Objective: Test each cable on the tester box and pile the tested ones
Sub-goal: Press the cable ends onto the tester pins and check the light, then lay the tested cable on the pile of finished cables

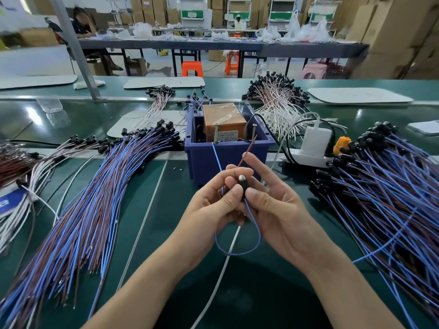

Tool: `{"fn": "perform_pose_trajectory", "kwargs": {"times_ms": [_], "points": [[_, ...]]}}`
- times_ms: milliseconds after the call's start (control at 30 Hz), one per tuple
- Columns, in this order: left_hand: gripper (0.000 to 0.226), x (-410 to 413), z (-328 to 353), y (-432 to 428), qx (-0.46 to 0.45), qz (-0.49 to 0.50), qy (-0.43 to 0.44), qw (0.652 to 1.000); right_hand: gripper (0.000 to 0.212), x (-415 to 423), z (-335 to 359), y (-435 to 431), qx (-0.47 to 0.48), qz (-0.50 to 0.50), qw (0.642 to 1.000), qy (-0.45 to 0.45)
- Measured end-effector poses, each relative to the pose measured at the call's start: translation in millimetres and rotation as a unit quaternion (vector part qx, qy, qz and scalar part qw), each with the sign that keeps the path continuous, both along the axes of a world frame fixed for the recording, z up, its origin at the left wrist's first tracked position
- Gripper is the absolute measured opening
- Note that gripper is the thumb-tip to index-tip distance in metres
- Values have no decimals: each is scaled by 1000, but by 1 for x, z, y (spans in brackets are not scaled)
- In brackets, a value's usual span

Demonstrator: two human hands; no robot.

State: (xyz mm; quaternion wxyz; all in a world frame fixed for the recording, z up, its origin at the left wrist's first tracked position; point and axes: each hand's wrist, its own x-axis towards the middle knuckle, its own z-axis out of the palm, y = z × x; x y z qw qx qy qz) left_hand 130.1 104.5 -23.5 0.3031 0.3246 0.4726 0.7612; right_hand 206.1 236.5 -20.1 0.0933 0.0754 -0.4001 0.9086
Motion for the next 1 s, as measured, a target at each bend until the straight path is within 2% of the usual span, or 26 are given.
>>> {"fn": "perform_pose_trajectory", "kwargs": {"times_ms": [333,467,633,733,833,1000], "points": [[28,-1,-3,0,24,-5,14,1000,64,0,4,-1,5,-14,1000,-6],[21,-1,-4,0,26,4,16,1000,67,1,6,-1,20,-23,999,-16],[17,1,0,-1,23,17,16,999,60,3,7,1,31,-35,999,-20],[20,5,4,-2,10,62,40,997,55,2,6,-2,84,-81,993,-36],[25,12,7,-3,1,115,81,990,52,-3,6,-7,95,-127,986,-60],[35,3,24,-18,-3,222,142,965,46,-28,27,-25,164,-115,978,-56]]}}
